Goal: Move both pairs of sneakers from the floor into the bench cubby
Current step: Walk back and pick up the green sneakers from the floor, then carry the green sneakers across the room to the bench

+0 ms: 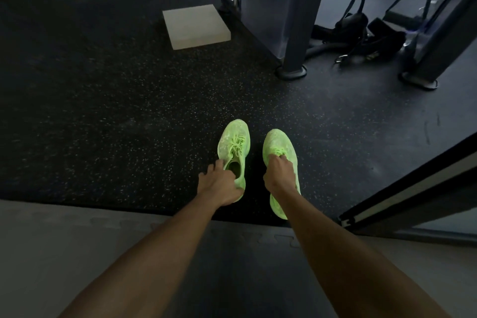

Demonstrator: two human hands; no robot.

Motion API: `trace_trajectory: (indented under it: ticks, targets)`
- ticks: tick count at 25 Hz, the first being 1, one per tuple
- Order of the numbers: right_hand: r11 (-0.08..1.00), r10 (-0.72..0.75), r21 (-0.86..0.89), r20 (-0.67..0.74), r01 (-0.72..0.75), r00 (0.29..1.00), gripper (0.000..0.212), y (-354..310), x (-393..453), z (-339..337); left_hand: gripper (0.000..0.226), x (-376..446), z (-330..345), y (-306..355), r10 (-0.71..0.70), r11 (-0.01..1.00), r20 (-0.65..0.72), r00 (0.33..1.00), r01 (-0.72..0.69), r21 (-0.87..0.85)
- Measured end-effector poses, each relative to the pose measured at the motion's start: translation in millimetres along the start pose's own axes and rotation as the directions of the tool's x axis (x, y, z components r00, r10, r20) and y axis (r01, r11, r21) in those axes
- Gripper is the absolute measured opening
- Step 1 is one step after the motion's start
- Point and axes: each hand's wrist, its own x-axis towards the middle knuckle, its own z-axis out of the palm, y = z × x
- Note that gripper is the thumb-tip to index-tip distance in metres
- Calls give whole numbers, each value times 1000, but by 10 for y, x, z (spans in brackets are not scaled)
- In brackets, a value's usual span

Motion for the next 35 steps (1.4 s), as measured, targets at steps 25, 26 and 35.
trace_trajectory:
  ticks: [25,26,35]
  targets:
    - [998,47,38,129,-52,991,79,185,-174,17,63,250,15,528,-169,957,-62,984,149,-248]
    - [999,36,35,101,-39,994,78,132,-190,-7,61,226,-32,563,-160,962,-86,983,136,-238]
    - [993,1,117,-99,11,995,73,-807,-579,-1438,62,-578,-1653,536,-185,949,-350,918,73,-307]
